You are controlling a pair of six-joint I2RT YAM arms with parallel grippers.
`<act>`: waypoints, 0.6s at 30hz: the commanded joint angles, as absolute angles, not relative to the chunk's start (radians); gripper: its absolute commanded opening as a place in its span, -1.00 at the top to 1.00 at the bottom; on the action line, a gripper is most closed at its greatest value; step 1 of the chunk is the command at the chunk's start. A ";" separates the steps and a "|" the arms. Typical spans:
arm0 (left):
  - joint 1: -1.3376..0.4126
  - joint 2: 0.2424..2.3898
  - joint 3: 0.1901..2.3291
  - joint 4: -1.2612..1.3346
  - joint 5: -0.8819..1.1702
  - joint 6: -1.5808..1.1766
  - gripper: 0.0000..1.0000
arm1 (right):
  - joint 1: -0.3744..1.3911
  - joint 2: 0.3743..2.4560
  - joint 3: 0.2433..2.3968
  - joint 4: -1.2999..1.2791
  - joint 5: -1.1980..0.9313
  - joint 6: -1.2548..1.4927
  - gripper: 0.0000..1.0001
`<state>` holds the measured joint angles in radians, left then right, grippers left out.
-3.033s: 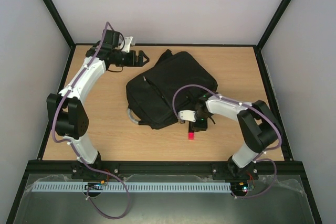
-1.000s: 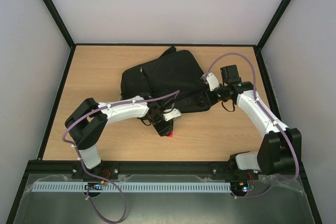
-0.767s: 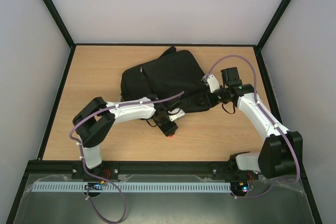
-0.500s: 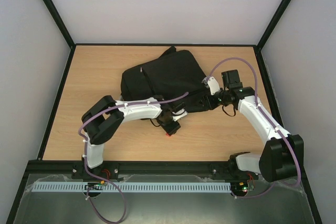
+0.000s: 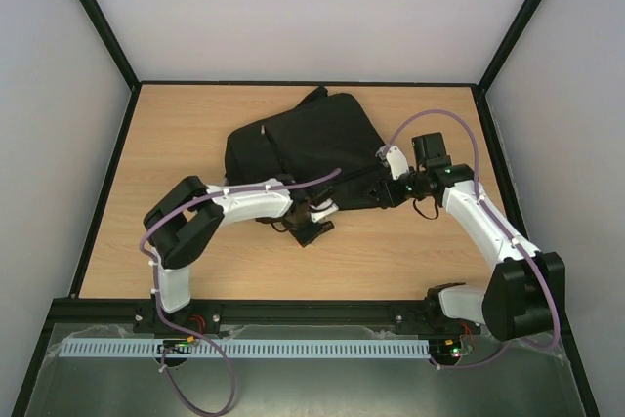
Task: Pack the student bag
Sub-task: Pick up the stationery from the center of the board.
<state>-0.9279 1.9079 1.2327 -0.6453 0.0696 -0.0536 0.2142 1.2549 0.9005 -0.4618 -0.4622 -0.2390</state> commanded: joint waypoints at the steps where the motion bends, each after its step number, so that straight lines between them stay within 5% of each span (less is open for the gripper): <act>1: -0.877 1.884 1.175 -0.699 0.042 -0.010 0.11 | 0.211 1.263 0.921 -0.473 -0.473 -0.242 -0.22; 11: -0.870 1.890 1.172 -0.681 0.109 0.087 0.40 | 0.211 1.289 0.945 -0.498 -0.481 -0.258 -0.22; 18: -0.869 1.851 1.120 -0.678 0.092 0.084 0.20 | 0.211 1.309 0.959 -0.505 -0.501 -0.253 -0.22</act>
